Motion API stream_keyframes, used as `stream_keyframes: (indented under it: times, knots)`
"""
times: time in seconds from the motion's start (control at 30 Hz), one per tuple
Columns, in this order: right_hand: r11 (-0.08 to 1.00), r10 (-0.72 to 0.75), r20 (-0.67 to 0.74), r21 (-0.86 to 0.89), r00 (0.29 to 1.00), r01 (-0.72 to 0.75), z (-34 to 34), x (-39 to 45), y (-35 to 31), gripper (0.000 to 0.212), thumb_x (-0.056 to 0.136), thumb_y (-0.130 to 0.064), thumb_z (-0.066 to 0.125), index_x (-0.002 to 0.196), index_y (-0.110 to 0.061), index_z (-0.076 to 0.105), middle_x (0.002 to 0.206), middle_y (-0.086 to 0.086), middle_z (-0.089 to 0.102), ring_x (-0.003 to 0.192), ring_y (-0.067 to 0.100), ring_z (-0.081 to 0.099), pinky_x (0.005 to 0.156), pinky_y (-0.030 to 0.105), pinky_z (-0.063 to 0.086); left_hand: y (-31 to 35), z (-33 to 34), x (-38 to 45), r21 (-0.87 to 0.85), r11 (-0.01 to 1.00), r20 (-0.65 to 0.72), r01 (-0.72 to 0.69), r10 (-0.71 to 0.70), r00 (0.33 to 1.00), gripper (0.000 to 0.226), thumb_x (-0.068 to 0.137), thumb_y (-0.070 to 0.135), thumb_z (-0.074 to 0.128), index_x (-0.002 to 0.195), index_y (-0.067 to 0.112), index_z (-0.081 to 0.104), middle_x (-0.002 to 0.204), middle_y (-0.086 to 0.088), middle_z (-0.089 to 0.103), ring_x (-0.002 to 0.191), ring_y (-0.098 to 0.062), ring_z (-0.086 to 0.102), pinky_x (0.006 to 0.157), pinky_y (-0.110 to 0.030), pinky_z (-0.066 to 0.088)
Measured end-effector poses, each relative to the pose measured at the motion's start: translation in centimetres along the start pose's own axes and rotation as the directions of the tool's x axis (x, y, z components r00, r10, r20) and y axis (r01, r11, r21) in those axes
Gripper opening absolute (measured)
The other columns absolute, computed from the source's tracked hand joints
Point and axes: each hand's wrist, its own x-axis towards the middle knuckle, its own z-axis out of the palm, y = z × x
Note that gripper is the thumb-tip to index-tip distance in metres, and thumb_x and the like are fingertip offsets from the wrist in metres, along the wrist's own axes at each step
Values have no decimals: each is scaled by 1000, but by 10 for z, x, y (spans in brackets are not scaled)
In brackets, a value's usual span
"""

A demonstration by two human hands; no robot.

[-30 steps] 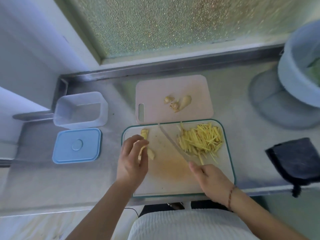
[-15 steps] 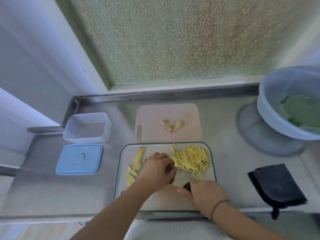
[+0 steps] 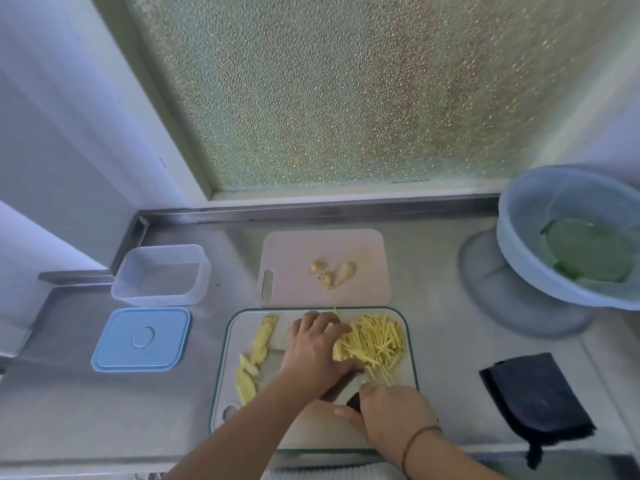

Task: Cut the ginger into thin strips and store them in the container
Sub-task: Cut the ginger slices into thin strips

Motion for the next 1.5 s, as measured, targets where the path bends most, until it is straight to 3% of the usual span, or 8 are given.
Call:
stream_keyframes:
  times: [0.2, 0.27, 0.37, 0.57, 0.77, 0.93, 1.27, 1.5]
  knots:
    - [1000, -11, 89, 1, 996, 11, -7, -4, 3, 104, 74, -76, -9, 123, -7, 51, 127, 18, 59, 98, 30, 66, 57, 33, 38, -9, 2, 12, -39, 999, -205, -2, -6, 979, 29, 82, 45, 64, 66, 22, 72, 89, 8, 67, 91, -26, 63, 80, -39, 48]
    - [1000, -1, 78, 14, 997, 0, -3, -3, 7, 91, 83, -75, 0, 118, -9, 53, 112, 14, 65, 92, 28, 66, 65, 36, 43, -19, -1, 12, -46, 997, -284, -58, 42, 958, 15, 84, 23, 63, 79, 18, 77, 92, 4, 69, 90, -27, 63, 77, -40, 53]
    - [995, 18, 84, 92, 996, -26, -2, -1, 12, 100, 63, -79, -14, 102, -16, 53, 91, 7, 64, 77, 24, 58, 66, 34, 43, -43, -17, 11, -126, 992, -334, -15, -28, 942, 49, 69, -11, 58, 110, 11, 75, 105, -8, 69, 94, -31, 62, 81, -40, 51]
    - [876, 214, -29, 447, 976, -179, 2, 3, 23, 72, 77, -78, 11, 76, -22, 55, 71, -3, 61, 64, 14, 58, 60, 25, 46, -104, -48, -30, -319, 870, -369, 377, -480, 796, 25, 89, -5, 67, 110, 6, 75, 112, -12, 70, 103, -33, 61, 91, -43, 53]
    - [612, 320, -26, 769, 947, -185, -12, 7, 22, 64, 79, -72, 24, 51, -17, 43, 44, -2, 45, 44, 16, 48, 54, 28, 40, -111, -52, -34, -137, 860, -81, 492, -504, 860, 36, 95, 37, 67, 126, 18, 68, 127, 0, 65, 121, -27, 51, 104, -37, 41]
    - [624, 310, -33, 761, 950, -177, -15, 10, 17, 64, 81, -70, 25, 45, -19, 38, 38, -4, 39, 38, 11, 41, 56, 29, 42, -96, -50, -17, 128, 867, 91, 482, -495, 864, 37, 94, 46, 62, 128, 30, 61, 128, 6, 61, 124, -20, 45, 102, -36, 33]
    - [576, 303, -5, 797, 953, -179, -11, 6, 10, 64, 79, -75, 24, 54, -17, 37, 45, -2, 35, 35, 9, 32, 50, 24, 32, -111, -65, -17, -318, 720, 93, 617, -624, 776, 16, 89, 31, 72, 95, 16, 75, 79, -2, 68, 86, -27, 67, 73, -25, 47]
    - [547, 318, 52, 805, 947, -228, -2, 3, 8, 67, 77, -77, 23, 55, -16, 37, 44, -1, 37, 35, 14, 35, 50, 26, 34, -108, -64, -44, -361, 707, 180, 608, -587, 789, 14, 94, 28, 69, 94, 15, 74, 72, 4, 62, 75, -20, 60, 70, -25, 43]
